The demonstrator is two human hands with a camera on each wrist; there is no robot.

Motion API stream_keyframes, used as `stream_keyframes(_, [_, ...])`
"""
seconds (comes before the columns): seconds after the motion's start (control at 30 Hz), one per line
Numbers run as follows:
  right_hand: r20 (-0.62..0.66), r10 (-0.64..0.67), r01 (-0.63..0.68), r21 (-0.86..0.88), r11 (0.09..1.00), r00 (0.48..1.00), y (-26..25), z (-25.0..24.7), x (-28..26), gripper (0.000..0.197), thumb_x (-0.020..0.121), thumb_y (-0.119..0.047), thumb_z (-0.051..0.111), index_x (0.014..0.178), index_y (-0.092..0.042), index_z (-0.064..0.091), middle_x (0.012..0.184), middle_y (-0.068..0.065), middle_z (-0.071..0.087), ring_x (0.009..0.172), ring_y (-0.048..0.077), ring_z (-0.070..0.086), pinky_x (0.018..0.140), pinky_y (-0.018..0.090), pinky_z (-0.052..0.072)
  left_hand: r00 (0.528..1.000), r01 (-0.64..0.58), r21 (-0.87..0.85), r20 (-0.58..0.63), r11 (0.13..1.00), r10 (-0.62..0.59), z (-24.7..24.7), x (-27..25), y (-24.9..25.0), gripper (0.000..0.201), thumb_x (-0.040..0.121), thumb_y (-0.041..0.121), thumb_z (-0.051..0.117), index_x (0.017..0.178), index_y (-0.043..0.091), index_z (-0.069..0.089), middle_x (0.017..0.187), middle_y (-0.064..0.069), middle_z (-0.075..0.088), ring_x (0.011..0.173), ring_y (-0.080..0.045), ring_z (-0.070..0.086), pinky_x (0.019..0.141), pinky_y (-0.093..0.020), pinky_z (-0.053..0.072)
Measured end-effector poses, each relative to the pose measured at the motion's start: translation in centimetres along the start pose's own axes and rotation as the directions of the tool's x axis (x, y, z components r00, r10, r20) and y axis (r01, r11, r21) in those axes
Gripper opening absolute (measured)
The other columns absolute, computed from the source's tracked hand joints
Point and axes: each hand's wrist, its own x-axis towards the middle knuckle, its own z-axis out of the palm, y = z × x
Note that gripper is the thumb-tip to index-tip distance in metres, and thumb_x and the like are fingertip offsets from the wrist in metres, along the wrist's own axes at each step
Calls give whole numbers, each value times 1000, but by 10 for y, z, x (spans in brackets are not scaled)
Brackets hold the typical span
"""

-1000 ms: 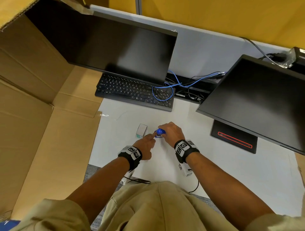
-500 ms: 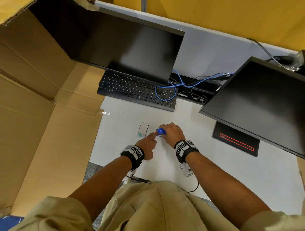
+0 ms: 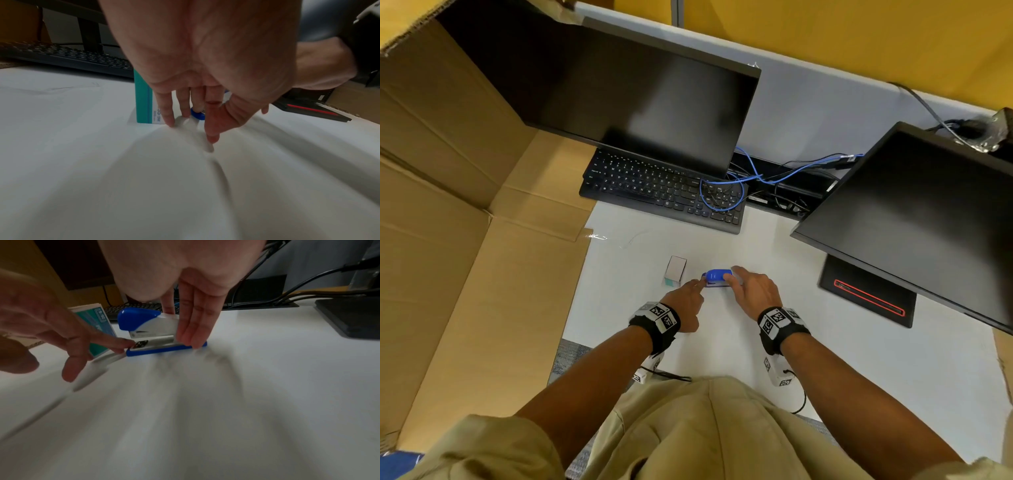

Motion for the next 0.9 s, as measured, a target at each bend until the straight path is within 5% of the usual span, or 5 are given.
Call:
stream_keyframes(0.1, [-10,37,-35,121,992,999,-4,2,4,52,98,-49,39,138,-17,51,116,15,68,106,32,62,89,37,49,1000,17,41,13,999,-18,-4,2,-2,42,83,23,55,121,7,60,156,-10,32,148,-26,22,116,-44,35])
stream_keyframes(0.37, [82,67,-86,260,962,994,-18,-4,18,49,94,-26,53,141,-15,48,133,19,57,121,35,54,105,39,45,997,9,-42,-79,999,-12,-17,-7,-1,40,85,10,61,124,6,57,158,-8,27,143,-22,32,113,-35,38])
stream_keyframes(0.67, [148,-5,-18,153,988,989,-16,-6,25,54,93,-29,50,145,-20,41,129,17,57,115,36,54,97,44,51,980,-25,-112,-197,993,2,-19,-7,1,26,81,-1,58,107,0,62,125,-13,56,112,-28,56,92,-36,52])
stream_keyframes(0.83, [134,-25,5,153,988,991,-16,-8,25,53,92,-28,51,143,-19,44,122,18,60,108,37,56,93,42,51,894,-99,120,-424,988,141,-31,-1,1,49,57,-3,73,105,1,65,108,-15,64,92,-31,60,72,-39,56])
stream_keyframes(0.9, [126,-31,11,154,988,992,-17,-9,24,52,91,-27,51,143,-18,45,121,18,61,108,38,56,93,41,51,904,19,186,-424,982,63,-45,-4,0,66,55,9,77,119,6,58,124,-15,57,107,-33,56,88,-43,50])
